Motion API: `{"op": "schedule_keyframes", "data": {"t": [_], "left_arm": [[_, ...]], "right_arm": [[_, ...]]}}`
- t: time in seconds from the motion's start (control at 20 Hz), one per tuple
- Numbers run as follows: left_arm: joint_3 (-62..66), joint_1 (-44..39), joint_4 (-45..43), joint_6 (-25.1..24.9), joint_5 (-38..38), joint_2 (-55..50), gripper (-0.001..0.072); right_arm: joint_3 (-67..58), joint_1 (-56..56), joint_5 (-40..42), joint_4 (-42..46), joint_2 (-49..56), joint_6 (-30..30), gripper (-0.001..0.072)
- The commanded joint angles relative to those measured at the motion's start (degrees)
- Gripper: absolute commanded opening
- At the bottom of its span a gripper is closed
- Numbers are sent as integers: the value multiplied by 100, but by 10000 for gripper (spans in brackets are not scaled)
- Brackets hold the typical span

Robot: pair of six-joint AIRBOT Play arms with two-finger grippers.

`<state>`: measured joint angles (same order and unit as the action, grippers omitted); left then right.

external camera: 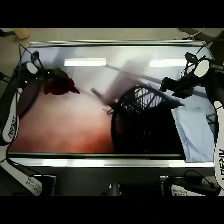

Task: Fold the shirts.

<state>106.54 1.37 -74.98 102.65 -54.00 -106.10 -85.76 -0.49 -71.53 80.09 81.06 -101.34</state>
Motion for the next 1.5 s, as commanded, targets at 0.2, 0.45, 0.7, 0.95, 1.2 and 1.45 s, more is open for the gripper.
{"op": "schedule_keyframes", "data": {"t": [0.2, 0.45, 0.7, 0.95, 1.2, 1.45], "left_arm": [[693, -1641, 289, -1722, 433, 3263, 29], [627, -3029, -420, -1097, 247, 3963, 28], [-1058, -3880, -452, -455, -138, 3193, 29], [-2308, -4839, 1060, -367, 238, 1322, 183], [-1303, -3912, 1362, -933, -907, 1239, 708], [-2017, -2151, 251, -1019, -2485, 2238, 707]], "right_arm": [[-81, 0, 551, 96, -1606, 688, 627], [-79, 0, 11, 525, -3189, 568, 628], [-9, 0, -1902, 802, -3348, 387, 631], [621, 0, -2041, 739, -2621, 389, 630], [728, 0, -1993, 647, -1617, 675, 677], [1147, 0, -1543, -837, -730, 1106, 689]]}}
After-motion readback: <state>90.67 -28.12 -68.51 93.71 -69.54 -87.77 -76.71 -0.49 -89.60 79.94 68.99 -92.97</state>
